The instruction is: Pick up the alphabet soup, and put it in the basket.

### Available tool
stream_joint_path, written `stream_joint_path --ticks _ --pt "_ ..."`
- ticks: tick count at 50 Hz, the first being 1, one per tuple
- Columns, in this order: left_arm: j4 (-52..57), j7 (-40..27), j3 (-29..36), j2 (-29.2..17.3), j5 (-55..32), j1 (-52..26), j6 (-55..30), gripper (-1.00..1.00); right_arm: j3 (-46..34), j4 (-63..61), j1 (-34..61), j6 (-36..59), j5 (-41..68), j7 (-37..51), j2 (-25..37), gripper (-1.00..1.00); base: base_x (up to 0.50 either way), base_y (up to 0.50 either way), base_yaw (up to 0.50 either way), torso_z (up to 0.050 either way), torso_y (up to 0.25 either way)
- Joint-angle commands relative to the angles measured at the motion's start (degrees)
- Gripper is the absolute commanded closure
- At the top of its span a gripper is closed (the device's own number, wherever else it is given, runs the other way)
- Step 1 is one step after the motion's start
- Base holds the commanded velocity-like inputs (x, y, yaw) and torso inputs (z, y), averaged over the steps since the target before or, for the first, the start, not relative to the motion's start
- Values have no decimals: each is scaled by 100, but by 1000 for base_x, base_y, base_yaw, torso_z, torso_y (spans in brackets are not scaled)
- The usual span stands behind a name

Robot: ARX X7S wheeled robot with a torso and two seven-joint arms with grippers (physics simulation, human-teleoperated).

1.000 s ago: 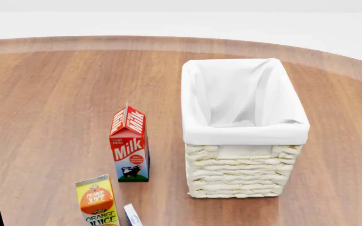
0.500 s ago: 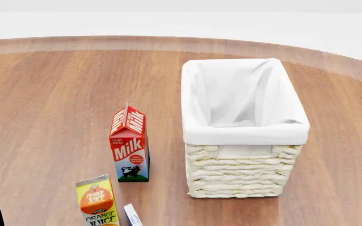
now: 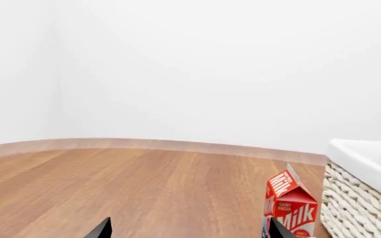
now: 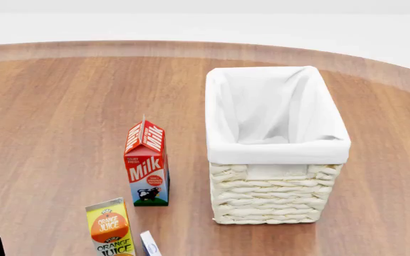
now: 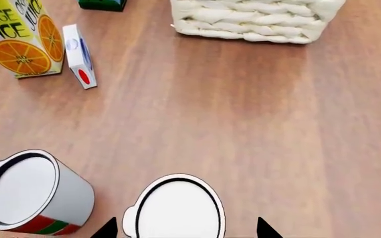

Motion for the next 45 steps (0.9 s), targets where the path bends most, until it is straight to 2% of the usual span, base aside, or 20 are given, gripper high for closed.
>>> stream_joint_path --ticks 1,45 --pt "18 42 -15 142 109 76 140 -100 -100 528 115 -99 -121 -246 -207 -100 0 0 0 0 0" --pt "98 -60 50 35 30 140 205 -100 -422 1212 264 -310 -303 -564 -276 -100 0 0 0 0 0"
